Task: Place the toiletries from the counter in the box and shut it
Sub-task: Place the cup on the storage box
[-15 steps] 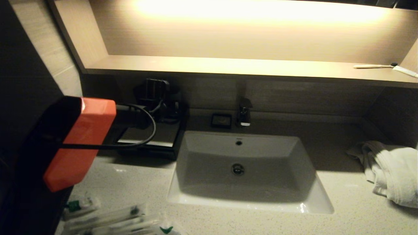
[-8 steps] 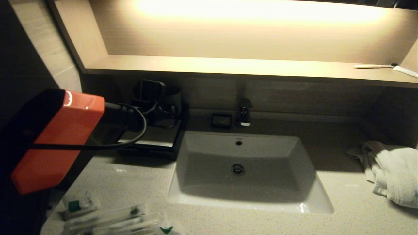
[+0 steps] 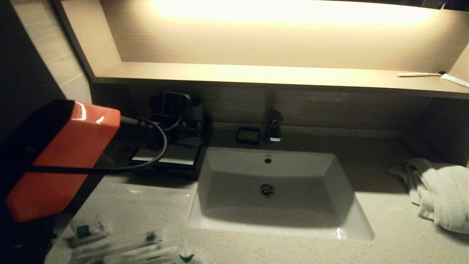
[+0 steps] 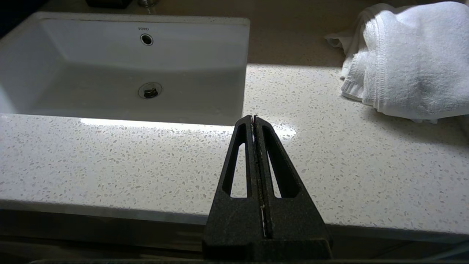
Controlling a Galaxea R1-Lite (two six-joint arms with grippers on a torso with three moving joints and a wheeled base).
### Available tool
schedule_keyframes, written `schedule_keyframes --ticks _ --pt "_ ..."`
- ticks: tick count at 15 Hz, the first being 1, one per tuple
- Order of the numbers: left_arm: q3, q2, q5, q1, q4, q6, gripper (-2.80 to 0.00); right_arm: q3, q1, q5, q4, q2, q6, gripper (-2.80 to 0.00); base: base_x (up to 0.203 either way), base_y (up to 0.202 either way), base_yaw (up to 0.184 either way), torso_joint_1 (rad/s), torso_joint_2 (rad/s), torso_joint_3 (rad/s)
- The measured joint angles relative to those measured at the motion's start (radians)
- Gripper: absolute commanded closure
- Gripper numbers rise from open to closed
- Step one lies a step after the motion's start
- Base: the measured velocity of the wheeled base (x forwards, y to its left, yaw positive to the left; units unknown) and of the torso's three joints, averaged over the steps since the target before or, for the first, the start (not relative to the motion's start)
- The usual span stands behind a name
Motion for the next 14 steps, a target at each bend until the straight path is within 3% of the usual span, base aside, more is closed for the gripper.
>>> schedule_keyframes --ticks 14 --pt "-0.141 0.099 0.005 -0.007 0.009 0.006 0.0 0.0 0.0 0.0 0.0 0.0 0.0 0.0 0.0 0.0 0.0 0.0 0.0 0.0"
